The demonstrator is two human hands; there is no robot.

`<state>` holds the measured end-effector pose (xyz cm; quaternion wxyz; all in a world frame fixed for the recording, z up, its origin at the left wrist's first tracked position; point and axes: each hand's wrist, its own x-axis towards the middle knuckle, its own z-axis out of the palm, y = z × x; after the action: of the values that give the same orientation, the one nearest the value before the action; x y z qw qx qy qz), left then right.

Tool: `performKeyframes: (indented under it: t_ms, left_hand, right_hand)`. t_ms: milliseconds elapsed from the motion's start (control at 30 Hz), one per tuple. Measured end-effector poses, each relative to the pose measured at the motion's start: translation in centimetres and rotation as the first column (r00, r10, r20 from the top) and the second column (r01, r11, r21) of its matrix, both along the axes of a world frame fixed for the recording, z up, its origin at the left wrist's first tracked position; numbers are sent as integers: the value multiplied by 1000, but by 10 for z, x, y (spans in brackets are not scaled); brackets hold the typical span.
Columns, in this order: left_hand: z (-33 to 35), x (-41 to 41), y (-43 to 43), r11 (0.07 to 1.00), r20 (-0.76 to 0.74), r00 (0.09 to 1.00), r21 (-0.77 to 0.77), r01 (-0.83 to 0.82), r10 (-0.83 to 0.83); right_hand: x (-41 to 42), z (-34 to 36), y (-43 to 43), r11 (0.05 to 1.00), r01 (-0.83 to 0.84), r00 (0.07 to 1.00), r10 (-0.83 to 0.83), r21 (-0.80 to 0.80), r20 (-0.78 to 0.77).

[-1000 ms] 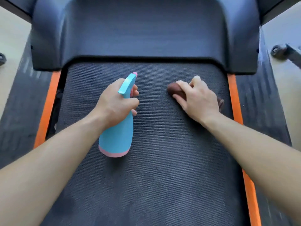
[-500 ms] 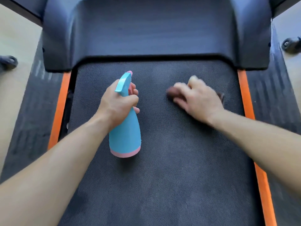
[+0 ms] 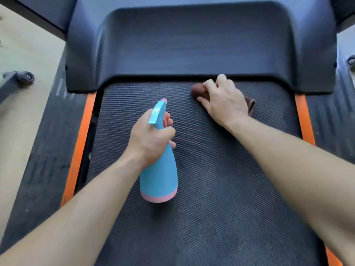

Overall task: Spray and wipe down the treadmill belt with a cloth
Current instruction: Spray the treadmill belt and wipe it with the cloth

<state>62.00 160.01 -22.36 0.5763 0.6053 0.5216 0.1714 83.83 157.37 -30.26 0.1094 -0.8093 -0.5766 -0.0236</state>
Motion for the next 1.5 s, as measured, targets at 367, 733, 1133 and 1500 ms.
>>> performKeyframes:
  t_ms: [367,733,1133,1500]
  left_hand:
    - [4,-6,1,997,-27,998,-42,-58,57]
    - [11,-9,0,994,-44,994,-51,-98,96]
    - [14,8,-10,997,-154,985,-12,74,-75]
    - [12,58,-37,926,-280,890,5,377,-361]
  right_hand:
    - [-34,-6,-16,947,-316,948,314,60,48]
    - [-60,-12,-43,828,-560,829,559,41,26]
    - [-39,-7,-128,916,-401,915,402,25,-32]
    - [72,0,-85,994,101,995,-101,38,-9]
